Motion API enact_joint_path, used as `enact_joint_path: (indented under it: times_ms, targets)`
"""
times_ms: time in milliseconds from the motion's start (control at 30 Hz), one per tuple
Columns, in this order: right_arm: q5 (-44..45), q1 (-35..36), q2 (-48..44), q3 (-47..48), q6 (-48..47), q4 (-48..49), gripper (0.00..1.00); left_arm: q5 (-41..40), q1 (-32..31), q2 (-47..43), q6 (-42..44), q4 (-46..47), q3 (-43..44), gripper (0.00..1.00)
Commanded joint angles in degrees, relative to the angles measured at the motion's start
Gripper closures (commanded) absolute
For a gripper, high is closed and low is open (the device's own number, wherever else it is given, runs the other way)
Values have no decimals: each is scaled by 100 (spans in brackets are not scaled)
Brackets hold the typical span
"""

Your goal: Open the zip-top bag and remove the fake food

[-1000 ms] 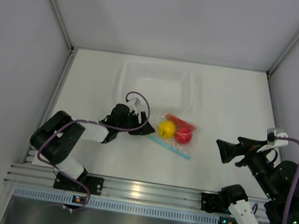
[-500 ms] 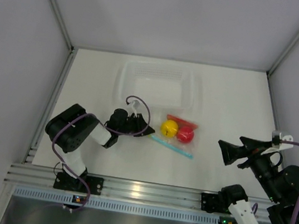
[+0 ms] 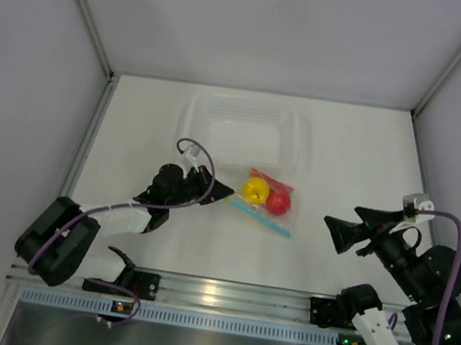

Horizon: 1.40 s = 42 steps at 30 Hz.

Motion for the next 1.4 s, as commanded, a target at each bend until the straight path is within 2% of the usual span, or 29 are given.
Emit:
enact_joint_path:
  times_ms: [0, 33, 133, 200, 267, 367, 400, 467, 567, 600, 633, 700, 733, 800, 900, 1133, 1300, 1367]
  targets:
    - [-1248, 71, 223, -237, -123, 805, 1, -730, -9, -720, -206, -1973, 766, 100]
    - [-1677, 71, 294, -307, -97, 1032, 1, -864, -9, -817, -214, -2953, 942, 100]
    - [-2460, 80, 689, -606, 130, 1472, 4, -1190, 0, -1282, -381, -3952, 1383, 100]
    - [-2692, 71, 961, -870, 306, 2096, 5, -1295, -9, -1695, -696, -4149, 1471, 100]
    - [-2815, 97, 1471, -993, 386, 2578, 10, -1427, 0, -2108, -969, -4605, 1532, 100]
    - [-2561, 334, 2016, -959, 89, 2905, 16, -1331, -9, -2600, -1444, -4686, 1507, 100]
    - [-2439, 613, 2261, -906, -43, 2906, 17, -1287, -9, -2698, -1654, -4686, 1506, 100]
    - [-2000, 1009, 2508, -696, -570, 2889, 19, -1182, -35, -2935, -1883, -4694, 1463, 100]
    - [-928, 2116, 3009, -406, -1378, 2696, 21, -1260, -70, -3243, -2235, -4852, 1436, 100]
    - [-613, 2806, 3202, -387, -1589, 2748, 21, -1321, -88, -3313, -2384, -4983, 1427, 100]
    - [69, 3196, 3282, -370, -1974, 2757, 21, -1392, -105, -3470, -2446, -5063, 1445, 100]
    - [950, 4160, 3519, -352, -2144, 2905, 22, -1515, -105, -3612, -2587, -5177, 1445, 100]
    - [1686, 4436, 3581, -369, -2284, 3124, 23, -1524, -114, -3726, -2631, -5247, 1471, 100]
    - [2096, 4893, 3809, -387, -2426, 3345, 25, -1472, -123, -3797, -2771, -5248, 1480, 100]
    - [2343, 5019, 4169, -256, -2487, 3547, 32, -1375, -132, -3867, -2842, -5248, 1568, 100]
    - [2475, 5019, 4891, -9, -2611, 3882, 38, -1322, -237, -3885, -2913, -5248, 1621, 100]
    - [2450, 4984, 5128, -149, -2453, 4338, 46, -1340, -264, -3981, -2939, -5248, 1691, 100]
    - [2449, 4966, 5172, -237, -2444, 4444, 56, -1322, -281, -3999, -2957, -5248, 1735, 100]
